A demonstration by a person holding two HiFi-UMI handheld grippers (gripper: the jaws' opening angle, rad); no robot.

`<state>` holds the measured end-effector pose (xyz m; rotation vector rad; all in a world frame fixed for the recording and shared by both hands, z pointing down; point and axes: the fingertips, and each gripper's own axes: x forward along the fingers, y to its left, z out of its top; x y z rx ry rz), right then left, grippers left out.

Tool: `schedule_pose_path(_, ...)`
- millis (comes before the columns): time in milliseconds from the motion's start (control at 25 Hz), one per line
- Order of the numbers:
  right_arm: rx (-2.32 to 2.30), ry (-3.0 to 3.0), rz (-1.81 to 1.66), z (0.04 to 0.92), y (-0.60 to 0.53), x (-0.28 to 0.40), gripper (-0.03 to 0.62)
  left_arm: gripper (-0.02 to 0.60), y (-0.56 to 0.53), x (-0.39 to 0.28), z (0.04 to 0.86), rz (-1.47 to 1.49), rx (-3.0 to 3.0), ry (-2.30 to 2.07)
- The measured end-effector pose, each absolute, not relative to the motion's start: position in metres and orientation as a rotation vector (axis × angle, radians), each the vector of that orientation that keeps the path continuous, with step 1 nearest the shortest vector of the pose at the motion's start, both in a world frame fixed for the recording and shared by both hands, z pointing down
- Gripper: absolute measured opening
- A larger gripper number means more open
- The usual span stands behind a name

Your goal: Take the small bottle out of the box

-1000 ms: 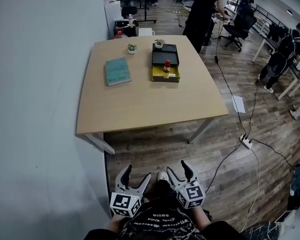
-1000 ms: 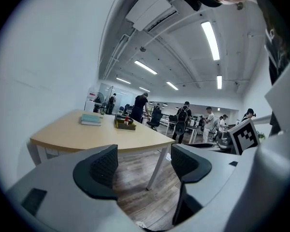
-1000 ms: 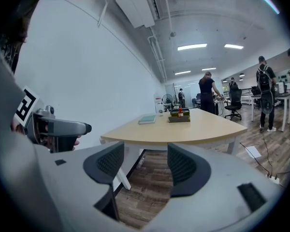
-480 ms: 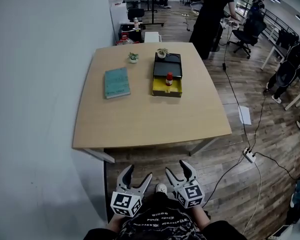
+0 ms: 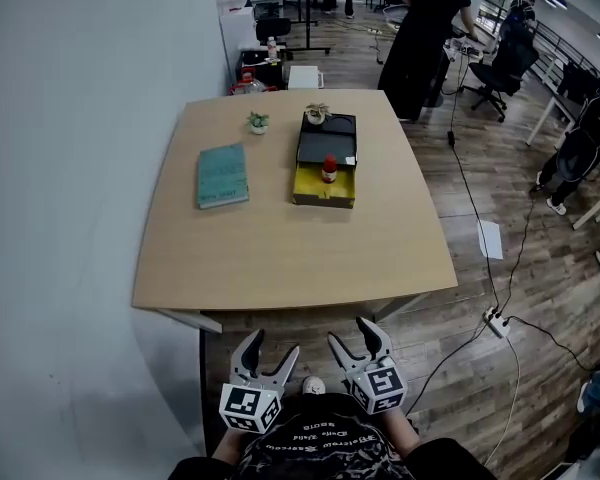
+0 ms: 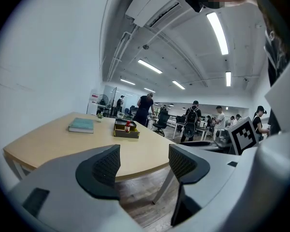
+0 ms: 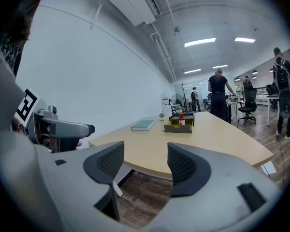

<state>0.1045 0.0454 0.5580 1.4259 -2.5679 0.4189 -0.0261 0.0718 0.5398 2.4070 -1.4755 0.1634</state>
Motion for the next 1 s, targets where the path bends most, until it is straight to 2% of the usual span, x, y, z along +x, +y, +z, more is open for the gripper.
schedule_pose_path(360,1.454,-2.556,0.495,0.56,0.036,0.12,0.291,0.323,0.061,-0.007,0.551,0.186,2.388,-1.421)
schedule_pose_path(1000,1.603,-2.427,0.469,0.57,-0.034,0.145,0.291,0.324,-0.038,0.001,0.56,0.148,2.417,-1.29)
